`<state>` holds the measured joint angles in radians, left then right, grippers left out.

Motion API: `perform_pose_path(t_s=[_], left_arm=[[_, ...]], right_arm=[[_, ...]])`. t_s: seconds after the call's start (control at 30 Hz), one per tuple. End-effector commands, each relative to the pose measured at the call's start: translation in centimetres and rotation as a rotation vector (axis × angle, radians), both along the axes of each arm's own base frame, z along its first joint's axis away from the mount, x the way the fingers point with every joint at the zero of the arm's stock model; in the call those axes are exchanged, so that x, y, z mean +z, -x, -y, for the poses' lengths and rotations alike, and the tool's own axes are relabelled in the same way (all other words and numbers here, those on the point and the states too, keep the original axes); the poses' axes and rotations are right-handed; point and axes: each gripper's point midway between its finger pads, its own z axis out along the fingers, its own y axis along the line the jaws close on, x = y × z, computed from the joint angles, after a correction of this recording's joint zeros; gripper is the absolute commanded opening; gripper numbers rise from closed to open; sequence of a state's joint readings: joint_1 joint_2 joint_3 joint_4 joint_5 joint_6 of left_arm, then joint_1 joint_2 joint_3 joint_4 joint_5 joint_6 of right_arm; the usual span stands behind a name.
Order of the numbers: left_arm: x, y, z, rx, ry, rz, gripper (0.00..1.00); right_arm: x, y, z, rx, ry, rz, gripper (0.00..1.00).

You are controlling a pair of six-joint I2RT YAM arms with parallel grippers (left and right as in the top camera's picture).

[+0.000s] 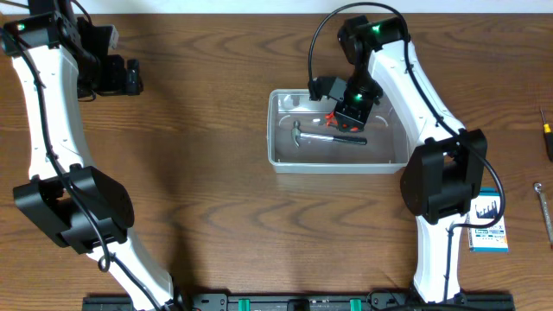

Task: Pack container
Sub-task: 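Lower the pliers into the container beside the hammer and release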

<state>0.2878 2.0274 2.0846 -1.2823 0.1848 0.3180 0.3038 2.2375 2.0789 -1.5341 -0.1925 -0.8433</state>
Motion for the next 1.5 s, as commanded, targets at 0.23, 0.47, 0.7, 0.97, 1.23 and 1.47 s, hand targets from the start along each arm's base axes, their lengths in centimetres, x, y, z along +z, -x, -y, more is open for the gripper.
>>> perform_pose_path(t_s=[0.23,0.47,0.7,0.97,1.23,1.47], left_arm=[[-0.7,0.1,0.1,0.002,0.018,-0.017,0.98],[-0.7,0.1,0.1,0.001,0.018,-0.017,0.98],[-0.7,0.1,0.1,0.002,0.018,-0.017,0.98],[-0.7,0.1,0.1,0.002,0.018,-0.017,0.98],[-0.7,0.1,0.1,0.002,0.018,-0.017,0.98],[-0.7,0.1,0.1,0.001,0.018,-0.017,0.98]], right_arm=[[-2.2,0.8,-0.7,0.012,-0.044,-0.032,0.1],[-4.9,0.9,-0.7,-0.023,-0.039,-0.037,0.21],[-4.9,0.7,-0.8,-0.024,-0.042,-0.028,0.4],[-1.6,-1.3,-1.4,-0.08,-0.058,0.036,0.51],[6.1,-2.2,-1.3,-0.101,-0.085,0.117,0.86],[11.1,-3.5,2.1,-0.314,-0.008,0.241,0.99]])
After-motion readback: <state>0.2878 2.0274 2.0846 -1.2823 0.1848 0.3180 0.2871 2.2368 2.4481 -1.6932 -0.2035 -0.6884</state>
